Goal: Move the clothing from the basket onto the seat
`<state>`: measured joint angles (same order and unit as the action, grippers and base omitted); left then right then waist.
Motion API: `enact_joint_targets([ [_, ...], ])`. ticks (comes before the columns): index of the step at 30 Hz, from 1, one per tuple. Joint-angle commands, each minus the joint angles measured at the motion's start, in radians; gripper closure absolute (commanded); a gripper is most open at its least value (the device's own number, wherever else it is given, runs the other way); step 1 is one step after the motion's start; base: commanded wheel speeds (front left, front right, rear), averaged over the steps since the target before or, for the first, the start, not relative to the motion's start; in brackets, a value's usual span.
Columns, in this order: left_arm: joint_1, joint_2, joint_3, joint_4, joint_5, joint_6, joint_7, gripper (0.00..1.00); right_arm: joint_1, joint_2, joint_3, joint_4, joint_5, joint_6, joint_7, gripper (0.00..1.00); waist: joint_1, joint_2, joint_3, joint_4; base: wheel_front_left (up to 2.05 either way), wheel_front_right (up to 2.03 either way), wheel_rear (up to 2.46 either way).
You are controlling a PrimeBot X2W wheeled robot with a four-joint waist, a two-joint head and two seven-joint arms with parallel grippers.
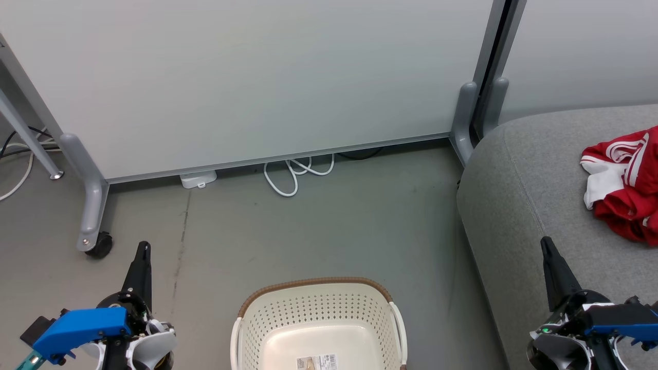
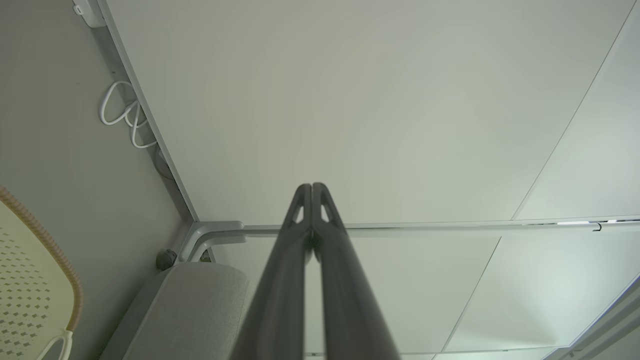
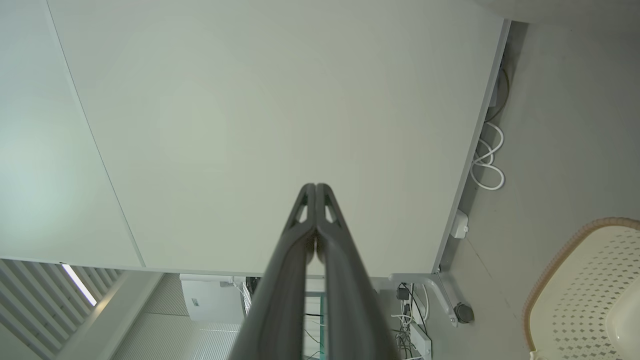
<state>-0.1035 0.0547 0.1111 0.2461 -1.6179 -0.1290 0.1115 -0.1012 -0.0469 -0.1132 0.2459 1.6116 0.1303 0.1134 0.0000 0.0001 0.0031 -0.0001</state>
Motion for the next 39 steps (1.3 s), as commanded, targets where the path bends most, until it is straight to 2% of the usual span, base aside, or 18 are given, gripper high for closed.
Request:
enact_joint_targets([
  [1, -0.010, -0.002, 0.001, -0.004, 0.002, -0.003, 0.002, 1.00, -0.015, -0.006, -0.002, -0.002, 0.003, 0.001, 0.002, 1.00, 0.0000, -0.0001, 0.000, 0.000, 0.00, 0.00, 0.00],
  [39, -0.010, -0.003, 0.004, -0.004, 0.006, -0.003, 0.004, 1.00, -0.013, -0.006, -0.001, -0.002, 0.003, 0.001, 0.002, 1.00, 0.0000, -0.0001, 0.000, 0.000, 0.00, 0.00, 0.00],
])
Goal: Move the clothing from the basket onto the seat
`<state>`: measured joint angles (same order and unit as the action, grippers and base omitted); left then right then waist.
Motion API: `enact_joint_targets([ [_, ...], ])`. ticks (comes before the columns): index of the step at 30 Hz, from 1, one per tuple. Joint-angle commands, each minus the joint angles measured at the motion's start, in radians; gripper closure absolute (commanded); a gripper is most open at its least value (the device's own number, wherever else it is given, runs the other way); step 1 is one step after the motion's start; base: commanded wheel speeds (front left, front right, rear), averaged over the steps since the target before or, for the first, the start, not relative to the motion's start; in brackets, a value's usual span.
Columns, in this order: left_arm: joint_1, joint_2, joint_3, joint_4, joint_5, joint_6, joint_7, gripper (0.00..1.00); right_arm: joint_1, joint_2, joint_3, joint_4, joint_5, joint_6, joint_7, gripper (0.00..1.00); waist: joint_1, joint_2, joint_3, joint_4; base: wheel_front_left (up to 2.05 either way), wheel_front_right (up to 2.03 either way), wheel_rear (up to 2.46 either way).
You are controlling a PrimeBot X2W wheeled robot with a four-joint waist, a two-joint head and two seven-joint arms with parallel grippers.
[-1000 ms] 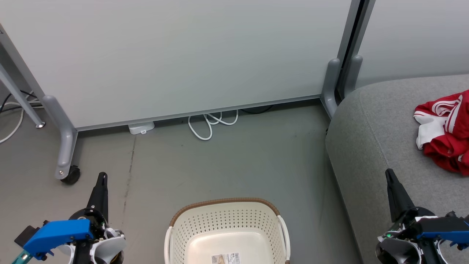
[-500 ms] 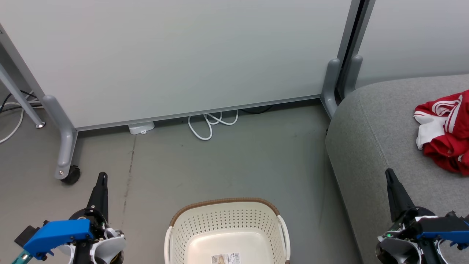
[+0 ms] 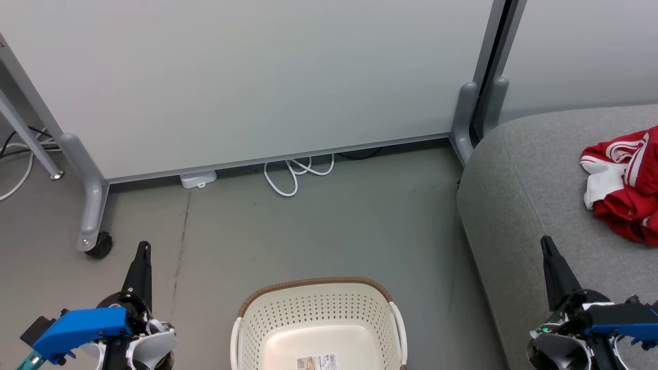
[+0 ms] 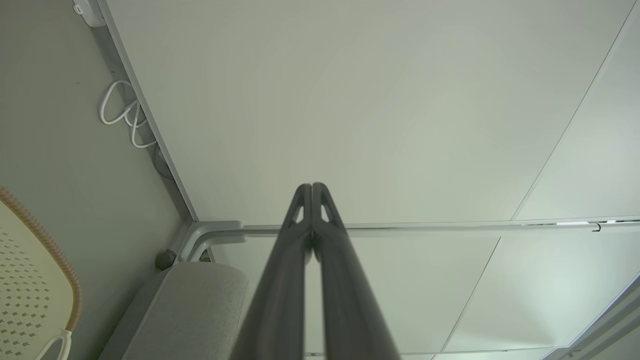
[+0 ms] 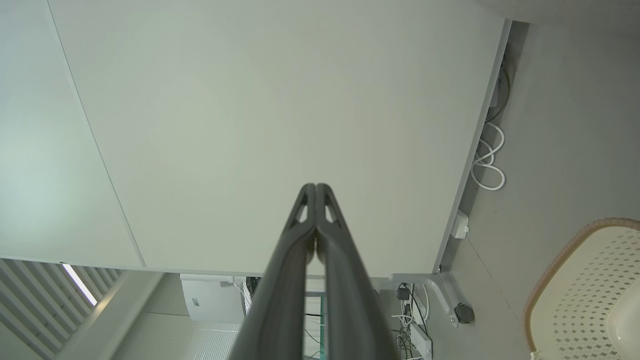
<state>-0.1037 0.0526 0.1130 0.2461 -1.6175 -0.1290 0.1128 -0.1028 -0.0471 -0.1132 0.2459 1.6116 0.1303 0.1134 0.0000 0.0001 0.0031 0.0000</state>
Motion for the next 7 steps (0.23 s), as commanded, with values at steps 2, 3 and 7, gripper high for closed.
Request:
enact_joint_targets([
  [2, -0.010, -0.001, 0.002, -0.004, 0.006, -0.003, 0.003, 1.00, -0.012, -0.006, -0.001, -0.002, 0.003, 0.001, 0.002, 1.00, 0.0000, -0.0001, 0.000, 0.000, 0.00, 0.00, 0.00],
  [3, -0.010, -0.001, 0.002, -0.004, 0.006, -0.003, 0.003, 1.00, -0.012, -0.006, -0.001, -0.002, 0.003, 0.001, 0.002, 1.00, 0.0000, -0.0001, 0.000, 0.000, 0.00, 0.00, 0.00],
  [7, -0.010, -0.002, 0.003, -0.004, 0.006, -0.003, 0.003, 1.00, -0.012, -0.006, -0.001, -0.002, 0.003, 0.001, 0.002, 1.00, 0.0000, -0.0001, 0.000, 0.000, 0.00, 0.00, 0.00],
])
